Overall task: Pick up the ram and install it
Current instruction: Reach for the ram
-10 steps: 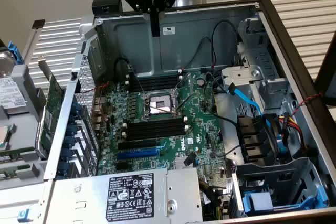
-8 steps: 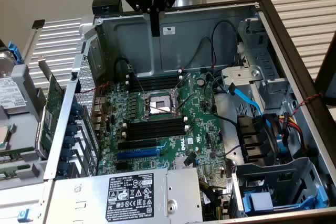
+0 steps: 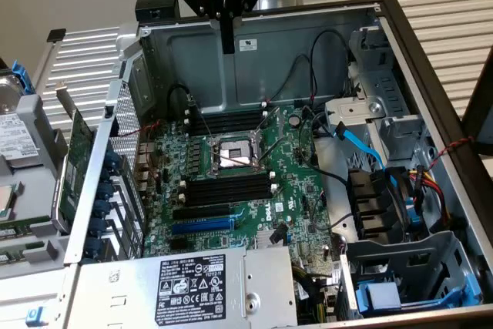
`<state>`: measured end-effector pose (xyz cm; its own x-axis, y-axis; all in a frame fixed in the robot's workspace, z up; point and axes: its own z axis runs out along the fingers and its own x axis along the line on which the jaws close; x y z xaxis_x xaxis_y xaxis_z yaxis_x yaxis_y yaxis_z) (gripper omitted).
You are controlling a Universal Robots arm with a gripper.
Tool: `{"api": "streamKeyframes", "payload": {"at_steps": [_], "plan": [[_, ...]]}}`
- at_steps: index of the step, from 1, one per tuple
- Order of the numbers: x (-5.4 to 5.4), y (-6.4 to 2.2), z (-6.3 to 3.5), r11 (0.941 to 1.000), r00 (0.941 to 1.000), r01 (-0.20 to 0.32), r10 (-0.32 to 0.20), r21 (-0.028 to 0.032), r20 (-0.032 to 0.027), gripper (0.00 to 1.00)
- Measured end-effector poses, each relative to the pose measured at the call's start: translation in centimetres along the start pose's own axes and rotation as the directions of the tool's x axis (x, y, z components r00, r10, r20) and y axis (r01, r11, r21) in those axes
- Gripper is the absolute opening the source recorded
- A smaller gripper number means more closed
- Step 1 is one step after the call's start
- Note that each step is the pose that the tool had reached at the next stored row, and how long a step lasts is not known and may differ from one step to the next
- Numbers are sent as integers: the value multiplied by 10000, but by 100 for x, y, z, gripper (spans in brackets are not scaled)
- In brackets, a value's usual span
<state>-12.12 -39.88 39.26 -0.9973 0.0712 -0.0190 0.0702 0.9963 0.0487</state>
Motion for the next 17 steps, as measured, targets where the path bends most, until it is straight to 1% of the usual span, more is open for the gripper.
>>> {"api": "streamKeyframes", "payload": {"at_steps": [3, 5, 17], "plan": [[6, -1, 0, 10000, 10000, 0, 0, 0, 0, 11], [50, -4, -2, 10000, 10000, 1, -1, 1, -1, 11], [453, -35, -10, 10000, 10000, 0, 0, 0, -1, 11]]}}
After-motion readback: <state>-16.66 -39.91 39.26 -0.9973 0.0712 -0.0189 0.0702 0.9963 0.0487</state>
